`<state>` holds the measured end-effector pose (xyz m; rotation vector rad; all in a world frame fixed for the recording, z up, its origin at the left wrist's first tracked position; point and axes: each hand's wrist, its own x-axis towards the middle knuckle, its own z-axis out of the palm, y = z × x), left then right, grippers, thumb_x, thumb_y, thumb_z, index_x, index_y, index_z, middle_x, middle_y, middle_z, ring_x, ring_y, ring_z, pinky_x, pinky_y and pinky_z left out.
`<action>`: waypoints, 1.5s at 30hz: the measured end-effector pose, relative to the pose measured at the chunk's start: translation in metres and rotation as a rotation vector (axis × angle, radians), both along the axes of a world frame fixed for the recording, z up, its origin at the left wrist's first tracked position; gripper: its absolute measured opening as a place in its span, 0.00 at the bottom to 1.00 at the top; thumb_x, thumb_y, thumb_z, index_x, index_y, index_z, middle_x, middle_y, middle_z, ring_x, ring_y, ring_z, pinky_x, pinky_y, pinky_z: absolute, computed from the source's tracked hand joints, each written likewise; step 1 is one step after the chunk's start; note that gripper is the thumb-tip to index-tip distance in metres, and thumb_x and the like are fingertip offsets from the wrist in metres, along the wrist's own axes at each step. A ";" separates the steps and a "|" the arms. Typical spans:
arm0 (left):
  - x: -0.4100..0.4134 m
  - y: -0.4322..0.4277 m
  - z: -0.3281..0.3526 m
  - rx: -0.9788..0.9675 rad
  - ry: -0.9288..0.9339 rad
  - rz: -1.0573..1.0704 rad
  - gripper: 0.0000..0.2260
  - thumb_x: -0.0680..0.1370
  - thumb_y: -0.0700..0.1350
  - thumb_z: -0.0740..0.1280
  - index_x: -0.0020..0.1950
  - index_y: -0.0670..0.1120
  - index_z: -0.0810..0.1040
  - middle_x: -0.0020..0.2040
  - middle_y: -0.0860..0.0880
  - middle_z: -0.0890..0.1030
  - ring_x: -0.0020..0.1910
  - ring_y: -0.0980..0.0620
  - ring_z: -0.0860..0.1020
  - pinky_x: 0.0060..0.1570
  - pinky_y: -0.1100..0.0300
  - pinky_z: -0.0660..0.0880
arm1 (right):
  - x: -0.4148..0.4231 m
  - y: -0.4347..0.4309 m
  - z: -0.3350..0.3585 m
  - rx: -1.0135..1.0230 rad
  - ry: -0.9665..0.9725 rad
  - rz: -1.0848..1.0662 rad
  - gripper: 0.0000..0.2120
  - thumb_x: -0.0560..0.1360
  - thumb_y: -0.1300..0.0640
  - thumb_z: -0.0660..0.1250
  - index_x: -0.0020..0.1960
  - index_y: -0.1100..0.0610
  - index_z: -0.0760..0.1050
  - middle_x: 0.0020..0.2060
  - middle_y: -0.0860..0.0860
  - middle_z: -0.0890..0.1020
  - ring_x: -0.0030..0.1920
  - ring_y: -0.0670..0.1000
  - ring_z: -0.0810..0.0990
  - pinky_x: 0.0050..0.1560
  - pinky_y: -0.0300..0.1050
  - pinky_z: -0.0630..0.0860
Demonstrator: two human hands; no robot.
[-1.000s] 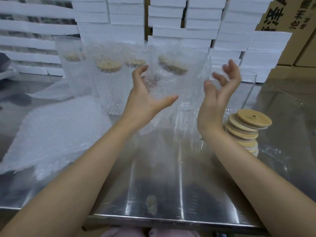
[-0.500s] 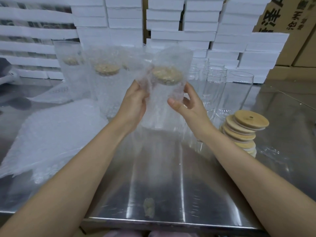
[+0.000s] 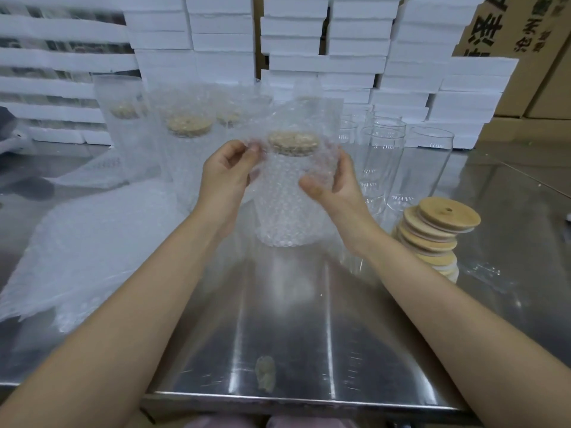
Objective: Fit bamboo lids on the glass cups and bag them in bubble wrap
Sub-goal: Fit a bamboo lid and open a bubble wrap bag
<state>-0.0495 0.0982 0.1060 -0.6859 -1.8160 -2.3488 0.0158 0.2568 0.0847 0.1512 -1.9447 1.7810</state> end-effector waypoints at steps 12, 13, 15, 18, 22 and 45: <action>-0.016 -0.003 -0.024 -0.982 0.051 0.145 0.13 0.81 0.43 0.57 0.42 0.42 0.77 0.45 0.42 0.82 0.45 0.44 0.80 0.46 0.56 0.75 | -0.003 -0.001 -0.009 -0.096 0.079 -0.141 0.27 0.65 0.51 0.78 0.57 0.39 0.68 0.51 0.37 0.79 0.55 0.41 0.80 0.60 0.44 0.76; -0.013 -0.003 -0.028 -1.042 0.049 0.080 0.14 0.80 0.42 0.56 0.38 0.42 0.76 0.41 0.42 0.82 0.42 0.44 0.80 0.42 0.58 0.75 | -0.003 0.000 -0.009 -0.121 0.075 -0.126 0.28 0.64 0.50 0.77 0.58 0.39 0.68 0.52 0.40 0.80 0.55 0.42 0.80 0.61 0.47 0.77; -0.008 -0.002 -0.030 -1.024 -0.015 -0.008 0.14 0.79 0.40 0.54 0.36 0.42 0.74 0.34 0.44 0.81 0.34 0.46 0.78 0.31 0.64 0.71 | -0.003 0.000 -0.007 -0.177 0.057 -0.085 0.29 0.64 0.48 0.77 0.61 0.38 0.68 0.53 0.42 0.81 0.56 0.43 0.81 0.60 0.51 0.78; -0.004 0.001 -0.028 -0.992 -0.112 -0.074 0.12 0.79 0.42 0.53 0.45 0.43 0.74 0.37 0.43 0.82 0.31 0.50 0.78 0.26 0.65 0.67 | -0.003 0.000 -0.004 -0.246 0.050 -0.053 0.30 0.63 0.47 0.77 0.61 0.38 0.68 0.54 0.47 0.80 0.59 0.49 0.80 0.61 0.56 0.77; -0.001 0.001 -0.025 -0.977 -0.176 -0.108 0.12 0.81 0.46 0.54 0.41 0.46 0.73 0.29 0.50 0.79 0.24 0.56 0.74 0.25 0.65 0.64 | -0.004 0.001 -0.002 -0.323 0.061 0.000 0.33 0.65 0.51 0.76 0.67 0.48 0.68 0.50 0.47 0.81 0.59 0.54 0.80 0.60 0.56 0.77; -0.020 0.007 -0.056 -0.919 0.205 0.370 0.14 0.79 0.40 0.60 0.33 0.48 0.65 0.34 0.52 0.72 0.37 0.49 0.73 0.35 0.58 0.66 | -0.014 -0.011 -0.026 -0.378 -0.084 0.002 0.27 0.79 0.35 0.50 0.64 0.51 0.76 0.60 0.47 0.81 0.57 0.44 0.80 0.56 0.32 0.74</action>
